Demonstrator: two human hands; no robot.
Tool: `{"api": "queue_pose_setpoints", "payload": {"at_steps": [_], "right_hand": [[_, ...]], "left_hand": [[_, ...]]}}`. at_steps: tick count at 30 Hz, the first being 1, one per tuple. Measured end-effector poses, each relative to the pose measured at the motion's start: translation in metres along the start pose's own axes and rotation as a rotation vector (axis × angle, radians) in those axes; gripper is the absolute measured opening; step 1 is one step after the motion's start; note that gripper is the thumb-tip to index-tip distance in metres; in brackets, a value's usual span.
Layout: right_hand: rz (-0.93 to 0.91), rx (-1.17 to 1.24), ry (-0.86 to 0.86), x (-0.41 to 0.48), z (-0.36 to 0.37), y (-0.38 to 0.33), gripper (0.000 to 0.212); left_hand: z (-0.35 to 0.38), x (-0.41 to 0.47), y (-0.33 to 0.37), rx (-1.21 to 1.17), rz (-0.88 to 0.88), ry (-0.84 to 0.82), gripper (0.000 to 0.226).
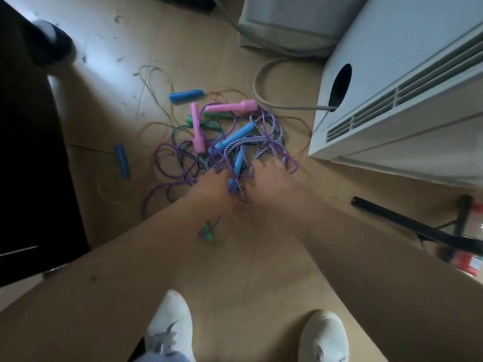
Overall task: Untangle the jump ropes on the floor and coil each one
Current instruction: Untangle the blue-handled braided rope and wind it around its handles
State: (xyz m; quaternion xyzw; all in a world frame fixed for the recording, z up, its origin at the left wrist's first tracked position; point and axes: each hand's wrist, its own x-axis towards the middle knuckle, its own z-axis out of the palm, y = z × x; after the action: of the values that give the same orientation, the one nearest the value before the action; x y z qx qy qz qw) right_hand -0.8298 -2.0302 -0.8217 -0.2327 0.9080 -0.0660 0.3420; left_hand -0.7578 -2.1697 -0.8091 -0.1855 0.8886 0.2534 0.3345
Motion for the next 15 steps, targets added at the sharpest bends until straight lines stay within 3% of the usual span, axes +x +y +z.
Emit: {"api": "queue_pose_setpoints", "payload": {"at_steps": [7, 10, 13, 15], "right_hand": [[0.028, 0.129, -0.101, 0.041, 0.031, 0.002, 0.072], [0.015, 0.295, -0.137, 0.043, 0.031, -0.008, 0.082], [-0.021, 0.322, -0.141, 0.042, 0.032, -0.012, 0.07], [-0.042, 0.277, -0.147, 0.04, 0.032, -0.012, 0.046]], "left_hand": [[0.019, 0.037, -0.026, -0.042, -0.045, 0.053, 0.067], [0.024, 0.04, -0.023, -0.141, -0.032, 0.078, 0.071], [0.028, 0.035, -0.02, -0.083, 0.016, 0.023, 0.065], [0.03, 0.031, -0.022, -0.06, 0.034, 0.004, 0.058]]}}
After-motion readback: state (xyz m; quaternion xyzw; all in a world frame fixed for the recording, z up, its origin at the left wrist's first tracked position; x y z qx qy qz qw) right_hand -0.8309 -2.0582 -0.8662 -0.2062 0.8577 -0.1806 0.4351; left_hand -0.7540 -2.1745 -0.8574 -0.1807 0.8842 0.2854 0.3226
